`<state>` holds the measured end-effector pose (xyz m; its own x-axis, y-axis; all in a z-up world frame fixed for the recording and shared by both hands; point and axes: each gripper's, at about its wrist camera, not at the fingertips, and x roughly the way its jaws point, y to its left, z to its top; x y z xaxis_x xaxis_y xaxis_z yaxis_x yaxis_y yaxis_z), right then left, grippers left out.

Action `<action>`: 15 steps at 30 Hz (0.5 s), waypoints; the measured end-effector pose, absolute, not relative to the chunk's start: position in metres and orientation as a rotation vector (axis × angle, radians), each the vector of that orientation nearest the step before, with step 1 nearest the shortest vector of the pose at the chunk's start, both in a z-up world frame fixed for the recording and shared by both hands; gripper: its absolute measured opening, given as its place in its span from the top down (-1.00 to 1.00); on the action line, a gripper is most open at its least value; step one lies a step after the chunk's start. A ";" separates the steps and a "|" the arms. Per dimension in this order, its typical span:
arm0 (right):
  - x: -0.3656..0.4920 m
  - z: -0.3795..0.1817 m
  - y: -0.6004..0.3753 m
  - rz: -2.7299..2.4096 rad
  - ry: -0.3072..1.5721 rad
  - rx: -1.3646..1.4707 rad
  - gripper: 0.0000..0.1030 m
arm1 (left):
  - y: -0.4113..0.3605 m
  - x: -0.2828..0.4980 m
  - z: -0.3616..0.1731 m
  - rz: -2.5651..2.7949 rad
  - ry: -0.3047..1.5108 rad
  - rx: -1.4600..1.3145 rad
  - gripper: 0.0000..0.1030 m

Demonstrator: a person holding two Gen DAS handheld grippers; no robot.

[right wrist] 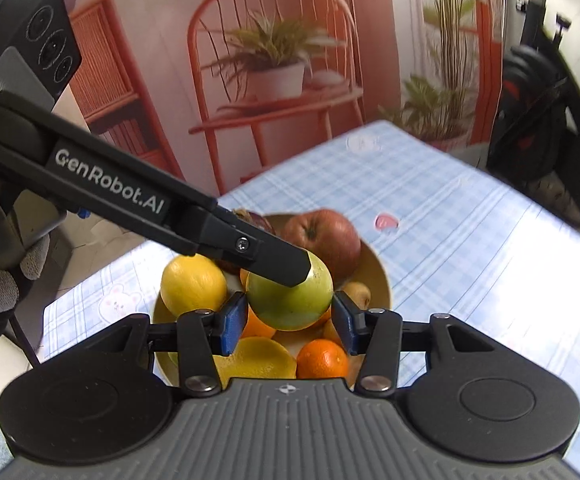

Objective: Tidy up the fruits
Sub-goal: 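Carry the second green apple onto the plate and open the left gripper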

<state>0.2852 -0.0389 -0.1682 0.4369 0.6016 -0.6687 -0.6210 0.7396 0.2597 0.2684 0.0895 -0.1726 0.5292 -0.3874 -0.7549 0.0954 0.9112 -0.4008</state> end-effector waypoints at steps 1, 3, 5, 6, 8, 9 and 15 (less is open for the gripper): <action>0.288 -0.170 -0.039 0.759 0.830 -0.020 0.05 | 0.090 0.270 -0.174 -0.294 0.978 -0.332 0.23; 0.291 -0.173 -0.039 0.757 0.844 -0.009 0.05 | 0.092 0.273 -0.180 -0.295 0.983 -0.336 0.22; 0.293 -0.174 -0.040 0.757 0.857 -0.005 0.04 | 0.092 0.273 -0.181 -0.295 0.988 -0.337 0.23; 0.294 -0.175 -0.040 0.758 0.864 -0.006 0.04 | 0.092 0.273 -0.182 -0.290 0.988 -0.333 0.23; 0.294 -0.177 -0.038 0.762 0.873 -0.015 0.04 | 0.092 0.273 -0.183 -0.279 0.990 -0.331 0.23; 0.291 -0.177 -0.038 0.761 0.875 -0.018 0.04 | 0.092 0.273 -0.184 -0.277 0.991 -0.336 0.23; 0.287 -0.174 -0.039 0.731 0.877 -0.032 -0.07 | 0.097 0.263 -0.175 -0.249 0.962 -0.343 0.25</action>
<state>0.2865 -0.0391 -0.1742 0.4165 0.5692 -0.7089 -0.5947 0.7604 0.2612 0.2634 0.0970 -0.1753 0.5501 -0.3559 -0.7555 0.0555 0.9182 -0.3921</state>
